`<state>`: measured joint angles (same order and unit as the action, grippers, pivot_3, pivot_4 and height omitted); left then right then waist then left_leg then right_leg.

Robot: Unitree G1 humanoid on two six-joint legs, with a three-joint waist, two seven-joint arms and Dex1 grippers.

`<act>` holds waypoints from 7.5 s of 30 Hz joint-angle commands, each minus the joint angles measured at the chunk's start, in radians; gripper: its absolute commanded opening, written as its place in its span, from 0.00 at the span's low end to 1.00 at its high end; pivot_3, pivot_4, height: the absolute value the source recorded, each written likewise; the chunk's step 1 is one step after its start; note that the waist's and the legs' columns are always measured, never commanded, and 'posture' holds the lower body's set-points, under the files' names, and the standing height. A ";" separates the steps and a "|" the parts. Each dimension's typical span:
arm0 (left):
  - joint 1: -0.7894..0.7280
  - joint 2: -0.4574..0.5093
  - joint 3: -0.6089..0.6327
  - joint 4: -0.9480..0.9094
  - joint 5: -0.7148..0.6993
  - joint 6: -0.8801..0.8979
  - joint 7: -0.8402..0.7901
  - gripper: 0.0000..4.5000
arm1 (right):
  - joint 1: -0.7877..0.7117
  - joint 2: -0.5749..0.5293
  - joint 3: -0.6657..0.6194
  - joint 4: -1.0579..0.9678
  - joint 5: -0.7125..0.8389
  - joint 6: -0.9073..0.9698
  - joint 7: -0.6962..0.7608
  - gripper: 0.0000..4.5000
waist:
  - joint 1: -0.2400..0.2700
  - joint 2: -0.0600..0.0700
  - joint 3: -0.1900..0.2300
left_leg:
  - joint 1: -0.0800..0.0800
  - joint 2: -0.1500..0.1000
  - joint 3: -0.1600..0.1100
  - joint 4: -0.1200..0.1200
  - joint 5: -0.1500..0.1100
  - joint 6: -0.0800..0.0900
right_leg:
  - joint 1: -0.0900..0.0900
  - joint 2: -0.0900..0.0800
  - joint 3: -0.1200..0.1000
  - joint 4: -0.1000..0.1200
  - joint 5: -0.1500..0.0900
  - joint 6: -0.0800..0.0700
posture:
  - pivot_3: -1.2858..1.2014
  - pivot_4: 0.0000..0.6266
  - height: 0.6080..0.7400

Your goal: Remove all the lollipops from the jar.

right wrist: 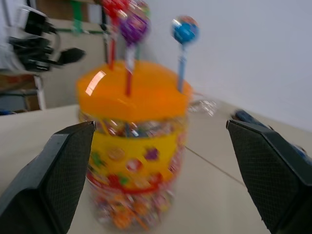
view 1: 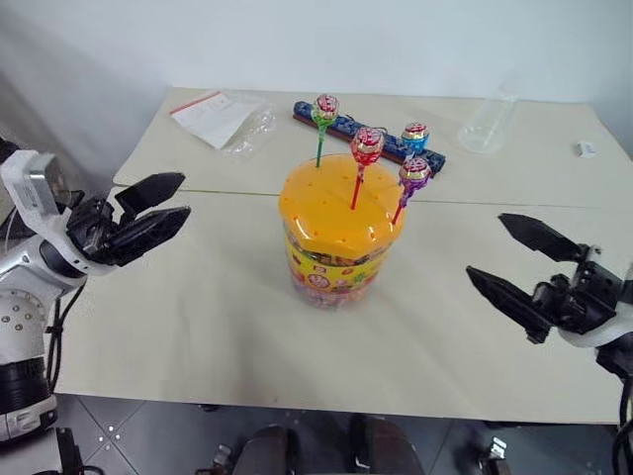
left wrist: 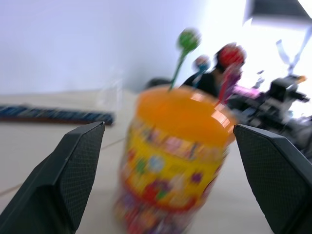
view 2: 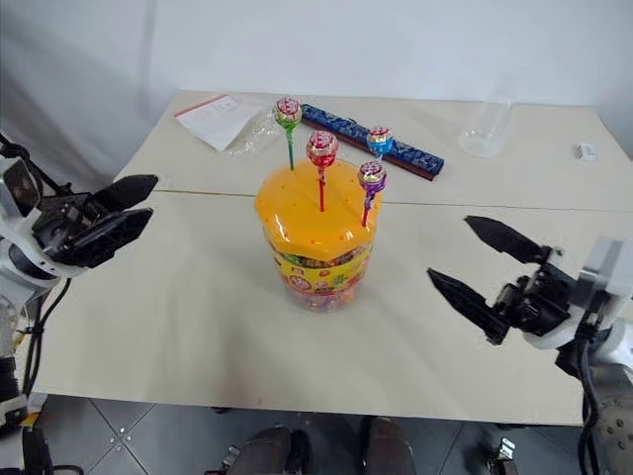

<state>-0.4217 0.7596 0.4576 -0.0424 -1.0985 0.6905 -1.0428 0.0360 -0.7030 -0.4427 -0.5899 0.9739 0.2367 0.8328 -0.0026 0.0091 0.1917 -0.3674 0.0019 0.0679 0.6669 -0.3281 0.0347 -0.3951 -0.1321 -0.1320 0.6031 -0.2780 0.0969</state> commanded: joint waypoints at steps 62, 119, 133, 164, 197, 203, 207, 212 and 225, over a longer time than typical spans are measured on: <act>-0.426 0.058 -0.206 0.380 0.485 0.077 0.132 0.01 | 0.047 0.001 0.004 -0.192 0.172 -0.074 -0.011 1.00 | 0.012 -0.016 0.009 | -0.003 -0.005 0.003 0.003 0.002 0.006 | -0.003 0.003 0.003 0.003 0.003 0.006 | 0.52 0.24 1.00; -0.026 -0.201 -0.044 -0.169 -0.024 -0.038 0.033 1.00 | -0.291 -0.061 0.122 0.066 0.013 0.222 0.079 0.20 | 0.027 -0.015 0.011 | -0.006 -0.004 0.001 0.014 -0.003 0.006 | 0.000 0.002 0.011 -0.001 0.004 0.008 | 0.52 0.24 1.00; -0.063 -0.217 -0.087 -0.143 -0.010 -0.076 -0.033 1.00 | -0.368 -0.048 -0.101 0.151 0.349 0.337 -0.133 0.01 | 0.032 -0.015 0.011 | -0.007 -0.004 -0.001 0.014 -0.003 0.006 | 0.000 0.002 0.011 -0.001 0.004 0.008 | 0.52 0.24 1.00; 0.003 -0.246 -0.102 -0.114 0.055 -0.161 0.001 1.00 | -0.407 -0.187 -0.018 0.327 -0.046 0.319 0.026 0.61 | 0.025 -0.010 0.011 | -0.004 -0.003 0.012 0.015 -0.006 0.011 | -0.001 0.001 0.021 -0.008 0.007 0.013 | 0.52 0.24 1.00; -0.124 -0.276 -0.146 -0.125 0.015 -0.108 -0.029 1.00 | -0.588 -0.173 -0.103 0.497 0.089 0.490 0.008 0.01 | 0.031 -0.011 0.011 | -0.009 -0.007 0.010 0.015 -0.006 0.014 | -0.001 0.002 0.017 -0.010 0.009 0.017 | 0.52 0.24 1.00; -0.126 -0.166 -0.261 -0.143 0.199 -0.183 -0.155 1.00 | -0.290 -0.521 -0.078 0.660 -0.251 0.481 0.107 0.01 | 0.032 -0.011 0.011 | -0.010 -0.007 0.010 0.014 -0.007 0.015 | -0.001 0.003 0.014 -0.012 0.009 0.017 | 0.52 0.24 1.00; -0.107 -0.147 -0.305 -0.130 0.271 -0.231 -0.193 1.00 | -0.125 -0.593 0.003 0.701 -0.471 0.409 0.071 0.01 | 0.024 -0.011 0.011 | -0.008 -0.007 0.016 0.014 -0.007 0.016 | -0.001 0.003 0.011 -0.013 0.009 0.017 | 0.52 0.24 1.00; -0.100 -0.159 -0.315 -0.135 0.272 -0.226 -0.192 1.00 | -0.041 -0.545 0.113 0.768 -0.660 0.249 0.019 0.01 | 0.022 -0.010 0.011 | -0.003 -0.006 0.024 0.014 -0.006 0.016 | -0.002 0.001 0.018 -0.012 0.009 0.017 | 0.52 0.24 1.00; -0.154 -0.185 -0.188 -0.099 0.130 -0.144 -0.087 1.00 | -0.148 -0.310 -0.104 0.649 -0.324 0.043 0.312 0.73 | 0.025 -0.009 0.011 | -0.004 -0.005 0.023 0.015 -0.007 0.014 | -0.002 0.003 0.022 -0.010 0.010 0.017 | 0.52 0.24 1.00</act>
<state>-0.5642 0.5822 0.2394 -0.1375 -0.9294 0.5456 -1.1517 -0.0857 -1.0022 -0.4702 0.1395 0.5461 0.2800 1.1052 0.0222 0.0006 0.2028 -0.3705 -0.0028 0.0908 0.6819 -0.3352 0.0490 -0.3973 -0.1297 -0.1102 0.5929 -0.2684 0.1141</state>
